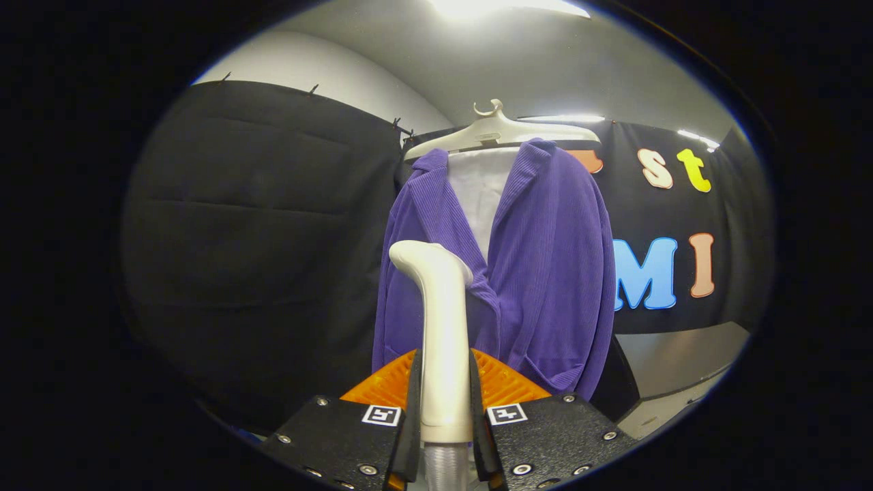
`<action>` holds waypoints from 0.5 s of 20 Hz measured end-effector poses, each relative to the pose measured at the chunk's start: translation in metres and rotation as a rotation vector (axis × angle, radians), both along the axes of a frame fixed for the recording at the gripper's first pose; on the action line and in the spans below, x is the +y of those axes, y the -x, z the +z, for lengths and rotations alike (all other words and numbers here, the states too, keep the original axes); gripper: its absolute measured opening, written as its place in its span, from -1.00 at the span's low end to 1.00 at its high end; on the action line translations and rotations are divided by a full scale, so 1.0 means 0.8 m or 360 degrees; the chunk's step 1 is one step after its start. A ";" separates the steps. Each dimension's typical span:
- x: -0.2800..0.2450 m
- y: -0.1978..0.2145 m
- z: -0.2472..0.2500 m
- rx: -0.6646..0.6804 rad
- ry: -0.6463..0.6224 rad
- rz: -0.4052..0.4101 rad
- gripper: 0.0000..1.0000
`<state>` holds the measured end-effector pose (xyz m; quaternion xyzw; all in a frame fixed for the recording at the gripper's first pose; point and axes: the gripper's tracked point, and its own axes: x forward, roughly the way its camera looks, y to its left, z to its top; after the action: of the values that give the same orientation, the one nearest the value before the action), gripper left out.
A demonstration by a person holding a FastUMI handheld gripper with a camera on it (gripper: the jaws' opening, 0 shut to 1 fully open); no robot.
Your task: Iron the clothes twice with a garment steamer, once on the left side and once on the right side.
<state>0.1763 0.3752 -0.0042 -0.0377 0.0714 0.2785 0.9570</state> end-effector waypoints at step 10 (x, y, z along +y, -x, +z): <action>-0.017 0.044 -0.087 0.0197 0.0097 0.0017 -0.37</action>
<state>0.1409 0.3613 -0.0734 -0.0498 0.1386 0.2832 0.9477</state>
